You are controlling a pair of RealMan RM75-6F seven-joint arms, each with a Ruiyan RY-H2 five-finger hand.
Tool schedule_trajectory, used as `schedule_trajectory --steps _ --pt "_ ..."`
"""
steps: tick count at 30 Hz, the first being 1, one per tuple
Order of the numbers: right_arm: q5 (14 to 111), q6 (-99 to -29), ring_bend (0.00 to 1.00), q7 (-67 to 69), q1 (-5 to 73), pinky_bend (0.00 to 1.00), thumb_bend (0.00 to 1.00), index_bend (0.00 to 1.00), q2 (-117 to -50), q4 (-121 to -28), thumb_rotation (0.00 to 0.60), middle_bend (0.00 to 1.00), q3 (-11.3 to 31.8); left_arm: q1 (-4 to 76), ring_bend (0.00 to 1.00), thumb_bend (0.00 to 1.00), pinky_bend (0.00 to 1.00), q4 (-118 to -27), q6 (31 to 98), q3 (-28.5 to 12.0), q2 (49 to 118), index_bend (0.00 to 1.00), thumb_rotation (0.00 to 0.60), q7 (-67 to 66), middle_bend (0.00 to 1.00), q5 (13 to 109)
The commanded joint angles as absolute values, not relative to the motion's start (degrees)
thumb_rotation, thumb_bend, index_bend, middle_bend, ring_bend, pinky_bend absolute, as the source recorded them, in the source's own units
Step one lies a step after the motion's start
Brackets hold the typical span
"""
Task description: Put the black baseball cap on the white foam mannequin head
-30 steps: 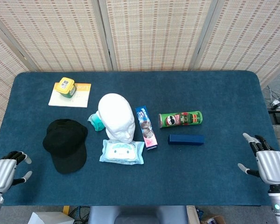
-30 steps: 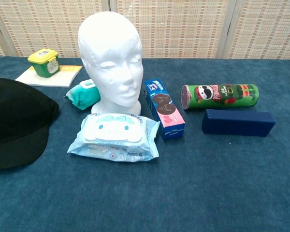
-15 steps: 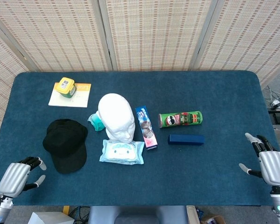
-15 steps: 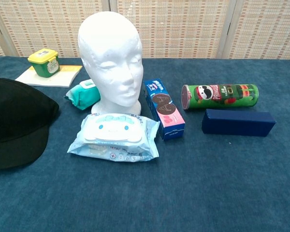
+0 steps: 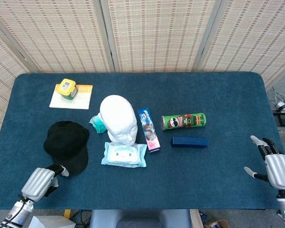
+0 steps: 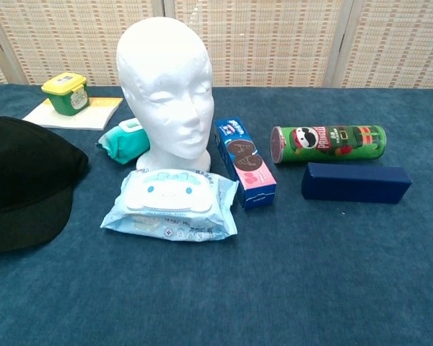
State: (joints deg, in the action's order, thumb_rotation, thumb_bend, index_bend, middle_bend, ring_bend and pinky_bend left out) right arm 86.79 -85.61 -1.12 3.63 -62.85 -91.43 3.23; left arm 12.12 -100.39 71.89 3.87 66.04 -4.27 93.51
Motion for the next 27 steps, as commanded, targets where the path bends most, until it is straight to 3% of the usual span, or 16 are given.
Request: schedule_trajectory --steps 1,13,27 --pt "86.78 -85.54 0.16 -1.06 3.64 0.45 0.0 0.14 -62.78 -91.47 0.6 0.27 3.22 13.8 0.38 1.0 0.65 -100.52 69.33 2.88 67.33 0.41 0.6 -4.65 0.41 91.29" --pt "86.57 -85.18 0.15 -0.95 3.76 0.45 0.0 0.14 -62.68 -91.41 0.6 0.27 3.28 18.14 0.35 1.0 0.65 -97.85 65.15 -1.44 70.12 0.37 0.6 -3.41 0.36 85.32" --pt "86.65 -85.41 0.16 -0.31 3.64 0.45 0.0 0.14 -62.6 -91.33 0.6 0.27 3.31 21.15 0.3 1.0 0.61 -93.91 61.2 -3.75 71.46 0.37 0.6 -8.61 0.32 76.62"
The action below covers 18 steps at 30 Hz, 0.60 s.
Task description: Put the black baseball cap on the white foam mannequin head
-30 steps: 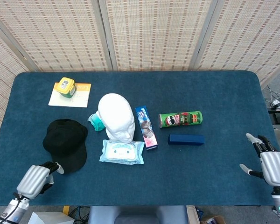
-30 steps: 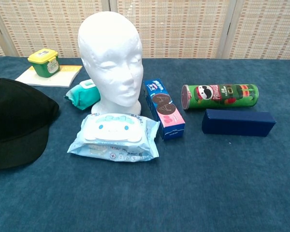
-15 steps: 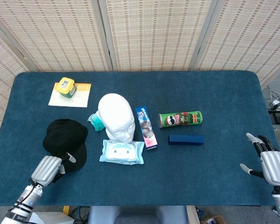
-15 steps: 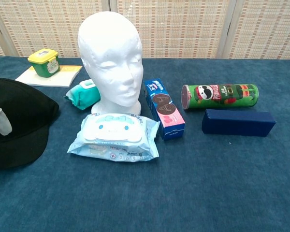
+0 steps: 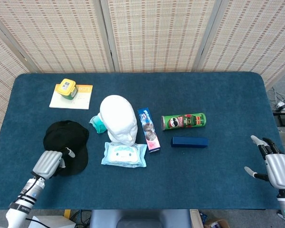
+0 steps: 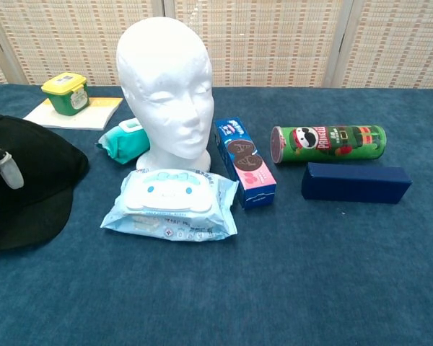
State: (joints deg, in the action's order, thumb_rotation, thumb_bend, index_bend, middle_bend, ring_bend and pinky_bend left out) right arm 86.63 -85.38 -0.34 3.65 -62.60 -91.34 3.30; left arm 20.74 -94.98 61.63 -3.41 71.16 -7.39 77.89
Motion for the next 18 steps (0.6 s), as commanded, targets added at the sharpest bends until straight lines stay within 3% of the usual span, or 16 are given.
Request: schedule_trajectory --steps 1,18 --pt "86.68 -85.44 0.16 -0.28 3.63 0.45 0.0 0.14 -62.6 -91.33 0.6 0.27 3.3 21.21 0.29 1.0 0.6 -93.53 61.29 -3.9 71.56 0.37 0.6 -9.11 0.31 76.11" --pt "86.67 -85.39 0.16 -0.86 3.64 0.45 0.0 0.14 -62.82 -91.29 0.6 0.27 3.29 20.17 0.21 1.0 0.46 -90.33 66.59 -4.44 70.7 0.36 0.6 -14.61 0.25 73.81"
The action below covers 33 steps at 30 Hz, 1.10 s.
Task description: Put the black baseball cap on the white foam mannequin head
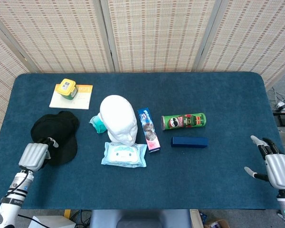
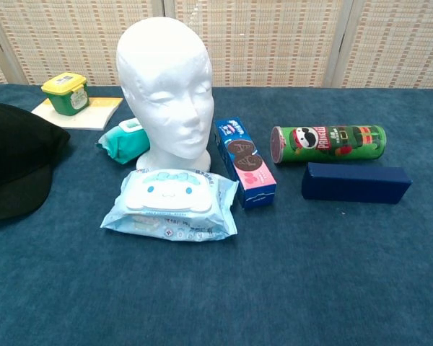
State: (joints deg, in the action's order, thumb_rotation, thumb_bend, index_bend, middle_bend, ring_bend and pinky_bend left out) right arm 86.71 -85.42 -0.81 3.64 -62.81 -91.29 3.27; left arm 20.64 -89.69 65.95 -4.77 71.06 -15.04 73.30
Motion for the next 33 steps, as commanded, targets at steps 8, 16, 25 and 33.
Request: schedule_trajectory --steps 8,16,25,33 --pt "86.78 -85.61 0.16 -0.58 3.54 0.45 0.0 0.14 -62.79 -91.32 0.6 0.27 3.28 17.59 0.25 0.81 0.46 -90.38 72.94 -2.1 71.43 0.34 0.6 -11.38 0.25 80.97" --pt "87.13 -86.46 0.16 0.83 3.18 0.45 0.0 0.14 -62.56 -91.14 0.6 0.27 3.33 16.3 0.3 0.25 0.46 -87.74 75.21 -0.83 74.1 0.33 0.6 -10.2 0.33 83.66" --pt "87.25 -87.49 0.16 3.03 2.58 0.45 0.0 0.14 -61.89 -90.91 0.6 0.27 3.45 15.9 0.28 0.06 0.46 -83.89 74.74 -0.6 77.84 0.33 0.6 -10.29 0.38 83.23" --pt "87.46 -87.92 0.16 4.07 2.34 0.45 0.0 0.14 -61.65 -90.67 0.6 0.27 3.51 15.8 0.28 0.04 0.46 -81.06 74.26 -1.08 80.59 0.33 0.6 -11.51 0.41 82.07"
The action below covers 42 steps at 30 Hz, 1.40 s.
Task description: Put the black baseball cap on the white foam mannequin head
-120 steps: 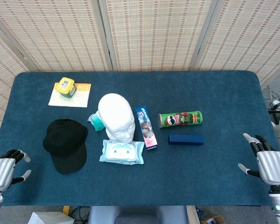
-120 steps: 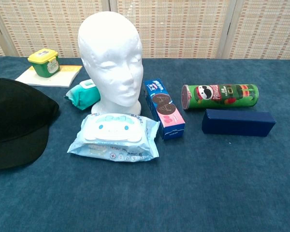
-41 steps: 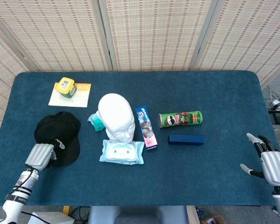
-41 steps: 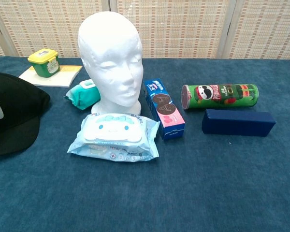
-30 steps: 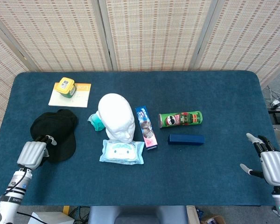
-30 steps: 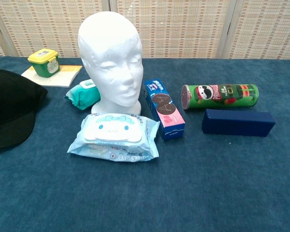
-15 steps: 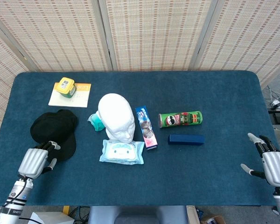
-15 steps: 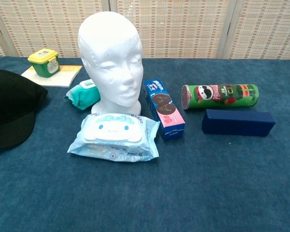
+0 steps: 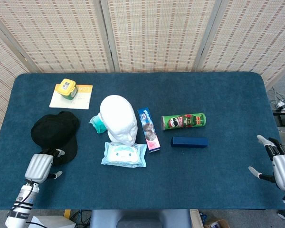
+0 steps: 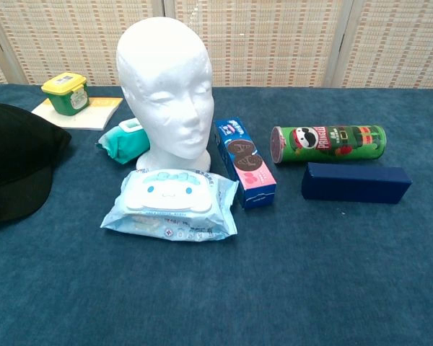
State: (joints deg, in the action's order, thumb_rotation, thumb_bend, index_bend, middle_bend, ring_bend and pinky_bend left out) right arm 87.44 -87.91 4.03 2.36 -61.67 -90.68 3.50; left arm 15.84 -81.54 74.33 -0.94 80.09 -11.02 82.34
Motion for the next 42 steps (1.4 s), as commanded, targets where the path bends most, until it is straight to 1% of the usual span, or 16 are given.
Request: schedule_trajectory --steps 1,13,17,21,23,32,42 --pt "87.46 -87.91 0.16 4.11 2.33 0.45 0.0 0.14 -61.63 -90.66 0.6 0.27 3.5 15.78 0.28 0.04 0.46 -80.74 74.27 -1.17 80.91 0.33 0.6 -11.81 0.41 81.92" --pt "87.44 -87.75 0.16 4.24 2.33 0.45 0.0 0.15 -61.56 -90.61 0.6 0.27 3.54 15.56 0.27 0.03 0.44 -75.37 74.64 -2.02 85.7 0.33 0.6 -14.13 0.42 80.74" --pt "87.43 -87.73 0.16 4.35 2.32 0.45 0.0 0.15 -61.52 -90.59 0.6 0.27 3.55 15.61 0.28 0.03 0.43 -72.71 75.19 -2.31 87.49 0.34 0.6 -14.19 0.44 80.98" --pt "87.37 -87.68 0.16 4.43 2.31 0.45 0.0 0.15 -61.49 -90.59 0.6 0.27 3.57 15.54 0.3 0.03 0.39 -69.38 76.57 -2.57 89.39 0.36 0.6 -15.27 0.48 81.61" --pt "87.4 -87.65 0.16 4.42 2.32 0.45 0.0 0.15 -61.47 -90.6 0.6 0.27 3.57 15.47 0.3 0.03 0.39 -68.18 76.97 -2.66 90.18 0.37 0.6 -15.12 0.5 81.78" --pt "87.36 -87.51 0.16 4.22 2.35 0.45 0.0 0.15 -61.49 -90.63 0.6 0.27 3.56 15.51 0.31 0.03 0.38 -64.63 76.58 -2.79 92.02 0.39 0.6 -15.15 0.52 81.62" --pt "87.35 -87.55 0.16 4.34 2.33 0.45 0.0 0.15 -61.5 -90.59 0.6 0.27 3.62 15.23 0.33 0.03 0.38 -60.25 77.67 -3.52 94.94 0.41 0.6 -15.39 0.54 81.33"
